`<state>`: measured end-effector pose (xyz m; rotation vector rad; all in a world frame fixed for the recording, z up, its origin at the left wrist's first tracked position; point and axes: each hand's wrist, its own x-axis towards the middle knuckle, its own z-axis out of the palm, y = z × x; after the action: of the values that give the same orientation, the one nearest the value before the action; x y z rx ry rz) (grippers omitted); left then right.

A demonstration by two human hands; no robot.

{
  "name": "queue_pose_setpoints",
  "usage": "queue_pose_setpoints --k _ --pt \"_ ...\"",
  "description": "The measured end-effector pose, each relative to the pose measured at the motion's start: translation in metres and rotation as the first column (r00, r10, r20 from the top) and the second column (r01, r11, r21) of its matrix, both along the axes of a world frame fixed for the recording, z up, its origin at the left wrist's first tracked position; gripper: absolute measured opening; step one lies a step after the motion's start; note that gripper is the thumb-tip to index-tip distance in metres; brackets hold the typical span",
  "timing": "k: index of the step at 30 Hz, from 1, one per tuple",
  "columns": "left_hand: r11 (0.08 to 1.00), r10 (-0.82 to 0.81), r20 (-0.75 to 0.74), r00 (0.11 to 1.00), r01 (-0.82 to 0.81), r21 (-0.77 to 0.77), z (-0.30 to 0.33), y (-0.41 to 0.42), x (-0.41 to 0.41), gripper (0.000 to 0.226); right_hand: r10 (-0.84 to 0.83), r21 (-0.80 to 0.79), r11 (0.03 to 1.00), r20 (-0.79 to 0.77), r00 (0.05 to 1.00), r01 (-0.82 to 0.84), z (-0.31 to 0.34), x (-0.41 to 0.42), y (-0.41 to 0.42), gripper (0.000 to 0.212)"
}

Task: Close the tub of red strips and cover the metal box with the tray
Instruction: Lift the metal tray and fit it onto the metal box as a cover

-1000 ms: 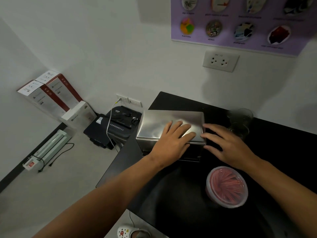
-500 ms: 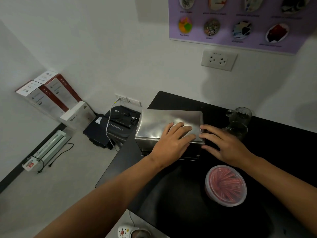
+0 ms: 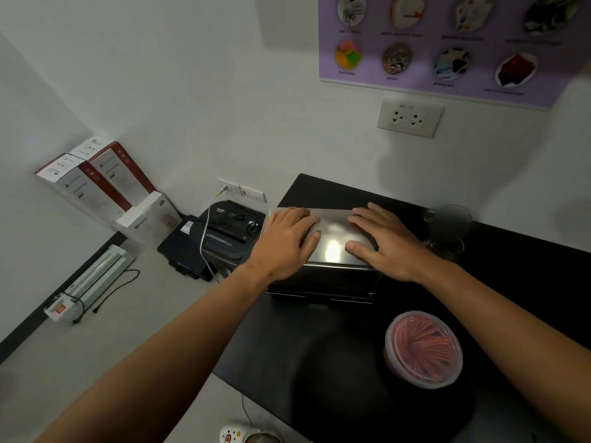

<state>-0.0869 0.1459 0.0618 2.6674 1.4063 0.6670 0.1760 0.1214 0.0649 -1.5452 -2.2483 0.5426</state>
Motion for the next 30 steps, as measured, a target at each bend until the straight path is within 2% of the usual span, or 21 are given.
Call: queue_pose_setpoints --k 7,10,13,15,19,24,28,30 --pt "1.0 -0.012 0.013 1.0 0.012 -0.02 -0.003 0.0 -0.001 0.042 -0.03 0.051 0.998 0.064 0.998 0.027 -0.004 -0.019 0.001 0.059" --pt "0.998 -0.019 0.029 0.999 0.021 -0.062 -0.002 0.001 -0.003 0.043 -0.041 0.02 0.999 0.071 0.997 0.04 -0.007 -0.018 0.001 0.057" --pt "0.997 -0.019 0.03 0.999 0.021 -0.073 0.0 0.0 -0.007 0.044 -0.09 -0.058 0.994 0.011 0.996 0.091 -0.008 -0.019 -0.002 0.06" --pt "0.997 0.048 0.01 0.999 -0.047 -0.069 0.0 -0.005 -0.014 0.049 -0.146 -0.098 0.986 -0.081 0.986 0.138 -0.009 -0.019 -0.008 0.065" --pt "0.949 0.247 0.058 0.967 -0.229 -0.216 -0.008 -0.015 -0.039 0.065 -0.246 -0.227 0.954 -0.21 0.946 0.197 -0.012 -0.012 -0.023 0.079" --pt "0.802 0.407 0.212 0.889 -0.236 -0.549 -0.025 -0.036 -0.069 0.094 -0.282 -0.355 0.921 -0.316 0.906 0.162 -0.015 0.006 -0.042 0.091" --pt "0.801 0.381 0.23 0.895 -0.196 -0.566 -0.033 -0.054 -0.077 0.093 -0.31 -0.417 0.899 -0.399 0.863 0.13 -0.018 0.011 -0.057 0.1" --pt "0.81 0.354 0.296 0.887 -0.132 -0.572 -0.034 -0.062 -0.075 0.087 -0.33 -0.45 0.884 -0.415 0.848 0.124 -0.02 0.012 -0.063 0.1"
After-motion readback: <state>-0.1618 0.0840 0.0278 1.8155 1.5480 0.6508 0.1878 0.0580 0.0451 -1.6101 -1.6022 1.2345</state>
